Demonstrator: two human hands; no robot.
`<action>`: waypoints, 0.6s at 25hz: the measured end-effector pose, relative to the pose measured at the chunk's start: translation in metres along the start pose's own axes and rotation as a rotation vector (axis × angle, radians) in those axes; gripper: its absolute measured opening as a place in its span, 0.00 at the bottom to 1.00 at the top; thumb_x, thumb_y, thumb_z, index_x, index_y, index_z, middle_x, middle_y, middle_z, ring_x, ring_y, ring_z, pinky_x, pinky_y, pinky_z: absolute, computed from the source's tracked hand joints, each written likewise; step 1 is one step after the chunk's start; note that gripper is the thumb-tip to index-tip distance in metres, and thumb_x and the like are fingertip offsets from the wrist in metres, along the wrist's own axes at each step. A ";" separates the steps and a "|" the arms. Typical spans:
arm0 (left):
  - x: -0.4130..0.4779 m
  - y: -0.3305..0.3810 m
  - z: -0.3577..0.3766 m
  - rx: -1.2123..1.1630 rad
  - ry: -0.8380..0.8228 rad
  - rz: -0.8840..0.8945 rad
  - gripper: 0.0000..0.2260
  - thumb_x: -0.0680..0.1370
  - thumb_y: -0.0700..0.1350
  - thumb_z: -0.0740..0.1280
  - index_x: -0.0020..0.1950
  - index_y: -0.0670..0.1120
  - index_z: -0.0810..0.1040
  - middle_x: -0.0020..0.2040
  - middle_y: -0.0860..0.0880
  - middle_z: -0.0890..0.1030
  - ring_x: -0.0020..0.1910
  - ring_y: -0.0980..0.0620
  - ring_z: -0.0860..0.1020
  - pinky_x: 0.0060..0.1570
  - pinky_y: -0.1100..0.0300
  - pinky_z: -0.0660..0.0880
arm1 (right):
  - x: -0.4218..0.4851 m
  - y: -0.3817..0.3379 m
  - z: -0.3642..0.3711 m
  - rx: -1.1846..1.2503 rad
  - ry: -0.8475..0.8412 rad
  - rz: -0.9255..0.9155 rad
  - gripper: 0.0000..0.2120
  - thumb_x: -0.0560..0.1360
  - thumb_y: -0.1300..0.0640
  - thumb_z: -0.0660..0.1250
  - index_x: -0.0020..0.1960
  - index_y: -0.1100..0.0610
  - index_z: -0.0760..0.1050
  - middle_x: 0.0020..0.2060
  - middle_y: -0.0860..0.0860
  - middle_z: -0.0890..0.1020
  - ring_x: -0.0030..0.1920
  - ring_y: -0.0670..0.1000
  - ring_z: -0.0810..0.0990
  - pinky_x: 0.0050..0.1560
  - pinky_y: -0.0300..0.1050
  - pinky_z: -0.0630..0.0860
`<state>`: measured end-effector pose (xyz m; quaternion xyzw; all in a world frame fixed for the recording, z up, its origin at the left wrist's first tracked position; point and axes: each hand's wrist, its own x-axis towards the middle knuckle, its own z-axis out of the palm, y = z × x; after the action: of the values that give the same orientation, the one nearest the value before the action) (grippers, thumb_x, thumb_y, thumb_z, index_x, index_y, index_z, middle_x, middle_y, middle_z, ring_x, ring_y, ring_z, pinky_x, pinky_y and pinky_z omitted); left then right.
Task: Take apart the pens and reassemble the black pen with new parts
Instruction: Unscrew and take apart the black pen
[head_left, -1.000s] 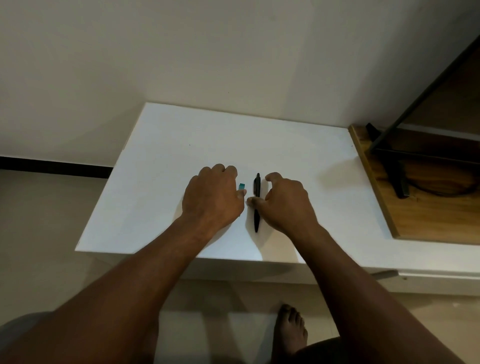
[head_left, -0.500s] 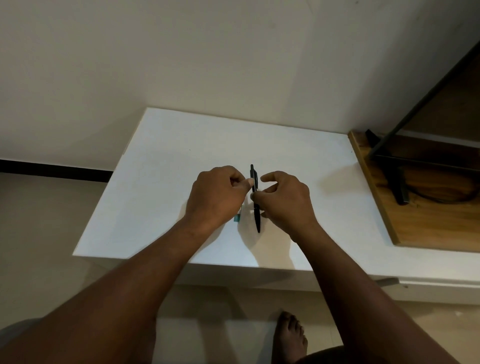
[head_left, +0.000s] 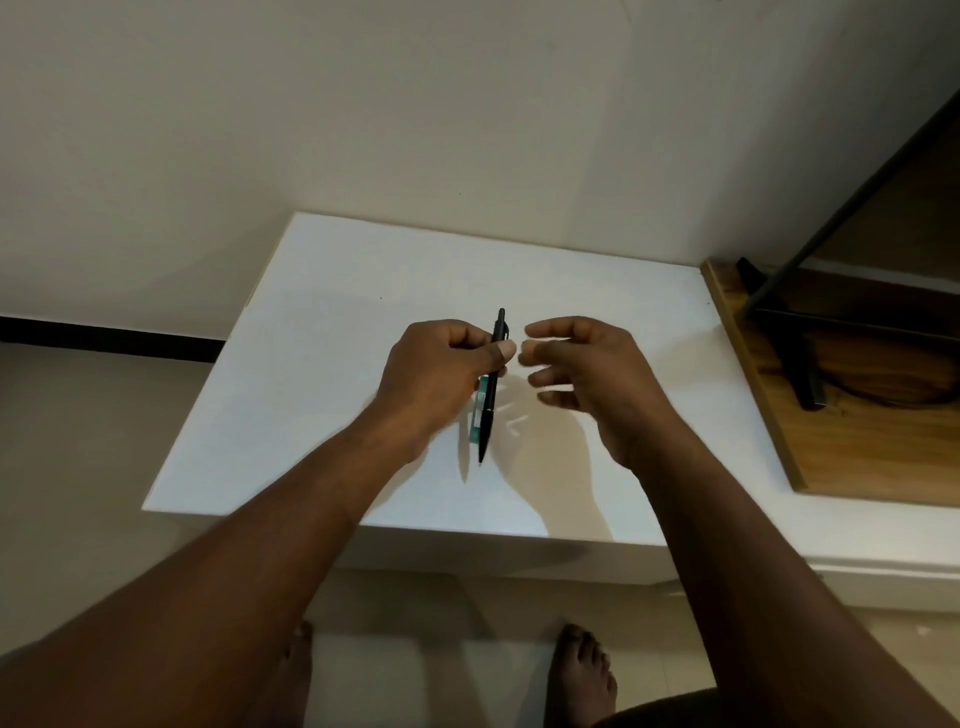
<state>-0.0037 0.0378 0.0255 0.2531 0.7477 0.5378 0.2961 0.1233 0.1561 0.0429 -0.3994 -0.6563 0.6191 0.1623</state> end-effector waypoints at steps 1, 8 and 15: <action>0.000 -0.001 0.001 0.001 -0.016 0.004 0.08 0.77 0.52 0.75 0.45 0.49 0.87 0.41 0.52 0.88 0.41 0.55 0.83 0.53 0.53 0.80 | 0.001 0.000 -0.004 0.051 0.015 0.004 0.08 0.78 0.55 0.74 0.56 0.54 0.85 0.43 0.49 0.90 0.41 0.48 0.86 0.41 0.42 0.81; -0.001 -0.006 0.006 0.101 -0.069 0.079 0.07 0.76 0.54 0.75 0.45 0.52 0.88 0.41 0.54 0.87 0.43 0.54 0.85 0.39 0.66 0.74 | 0.003 0.003 -0.006 0.096 0.044 0.034 0.07 0.79 0.51 0.75 0.47 0.54 0.86 0.39 0.47 0.88 0.37 0.45 0.85 0.39 0.39 0.81; 0.000 -0.005 0.007 0.131 -0.078 0.096 0.08 0.76 0.53 0.75 0.49 0.50 0.88 0.42 0.55 0.87 0.45 0.55 0.83 0.45 0.60 0.74 | 0.004 0.003 -0.007 0.088 0.053 0.040 0.07 0.77 0.51 0.77 0.48 0.55 0.87 0.40 0.48 0.88 0.35 0.44 0.84 0.40 0.40 0.80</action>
<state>0.0007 0.0407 0.0188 0.3282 0.7562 0.4910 0.2818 0.1269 0.1632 0.0398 -0.4210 -0.6159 0.6398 0.1846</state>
